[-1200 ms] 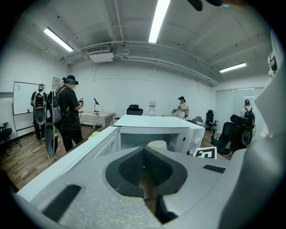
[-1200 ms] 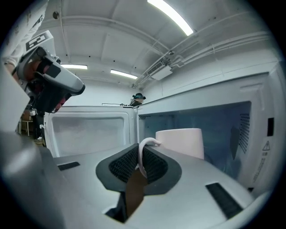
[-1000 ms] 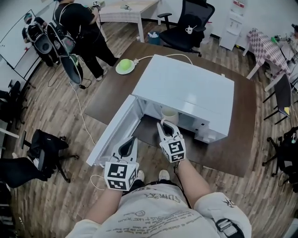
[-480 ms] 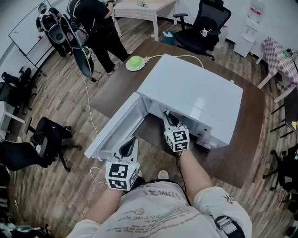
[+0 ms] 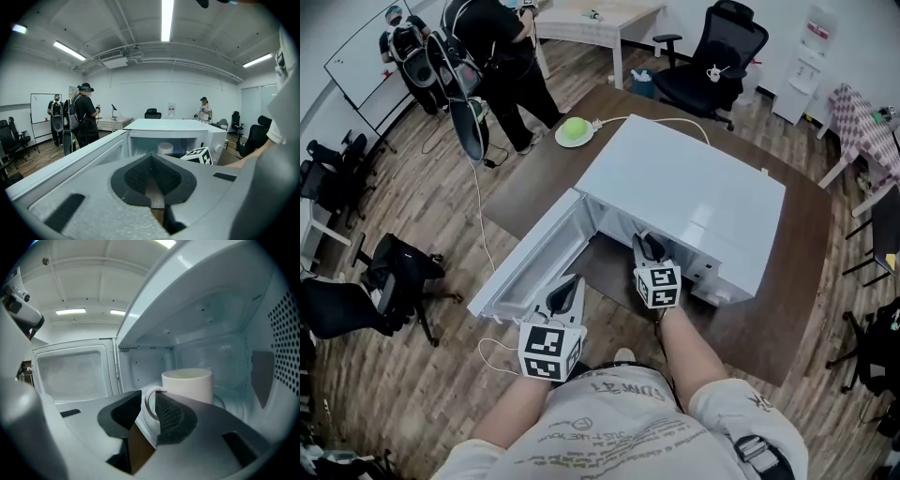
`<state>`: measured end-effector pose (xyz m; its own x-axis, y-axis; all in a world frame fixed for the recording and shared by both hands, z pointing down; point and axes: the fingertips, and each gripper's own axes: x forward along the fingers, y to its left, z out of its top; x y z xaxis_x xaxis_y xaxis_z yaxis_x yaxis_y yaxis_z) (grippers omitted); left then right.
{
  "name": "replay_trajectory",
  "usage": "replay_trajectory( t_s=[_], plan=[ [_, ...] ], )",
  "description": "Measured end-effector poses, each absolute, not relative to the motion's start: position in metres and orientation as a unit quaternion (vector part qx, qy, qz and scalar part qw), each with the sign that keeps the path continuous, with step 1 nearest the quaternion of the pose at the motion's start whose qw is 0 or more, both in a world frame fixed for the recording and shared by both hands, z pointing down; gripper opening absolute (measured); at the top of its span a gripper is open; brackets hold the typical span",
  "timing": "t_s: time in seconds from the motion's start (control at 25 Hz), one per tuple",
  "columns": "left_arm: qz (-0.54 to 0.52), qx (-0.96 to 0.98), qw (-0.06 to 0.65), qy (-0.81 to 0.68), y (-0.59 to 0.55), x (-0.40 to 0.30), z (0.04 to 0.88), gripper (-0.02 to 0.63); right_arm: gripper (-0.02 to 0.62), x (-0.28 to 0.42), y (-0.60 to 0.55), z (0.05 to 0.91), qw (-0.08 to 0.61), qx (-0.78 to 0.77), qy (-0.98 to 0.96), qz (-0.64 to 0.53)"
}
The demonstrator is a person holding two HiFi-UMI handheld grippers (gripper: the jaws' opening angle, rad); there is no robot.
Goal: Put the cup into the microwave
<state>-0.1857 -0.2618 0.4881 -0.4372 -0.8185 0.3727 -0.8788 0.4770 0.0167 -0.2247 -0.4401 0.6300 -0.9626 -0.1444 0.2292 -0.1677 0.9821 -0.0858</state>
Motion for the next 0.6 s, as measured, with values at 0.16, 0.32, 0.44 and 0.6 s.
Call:
replay_trajectory(
  t_s=[0.16,0.32,0.44,0.6],
  plan=[
    [0.087,0.51,0.17,-0.839,-0.269,-0.182,0.491,0.014,0.158,-0.215,-0.444,0.636,0.124,0.1,-0.986,0.043],
    [0.086,0.517,0.171,-0.834,-0.275,-0.176,0.494,0.014,0.164,-0.204,-0.443,0.635,0.121,0.112,-0.985,0.046],
    [0.08,0.523,0.171,-0.831,-0.279,-0.173,0.494,0.014,0.164,-0.192,-0.438,0.629,0.117,0.114,-0.985,0.048],
    [0.068,0.533,0.172,-0.826,-0.286,-0.17,0.495,0.014,0.036,-0.172,-0.43,0.619,0.124,0.139,-0.982,0.037]
  ],
)
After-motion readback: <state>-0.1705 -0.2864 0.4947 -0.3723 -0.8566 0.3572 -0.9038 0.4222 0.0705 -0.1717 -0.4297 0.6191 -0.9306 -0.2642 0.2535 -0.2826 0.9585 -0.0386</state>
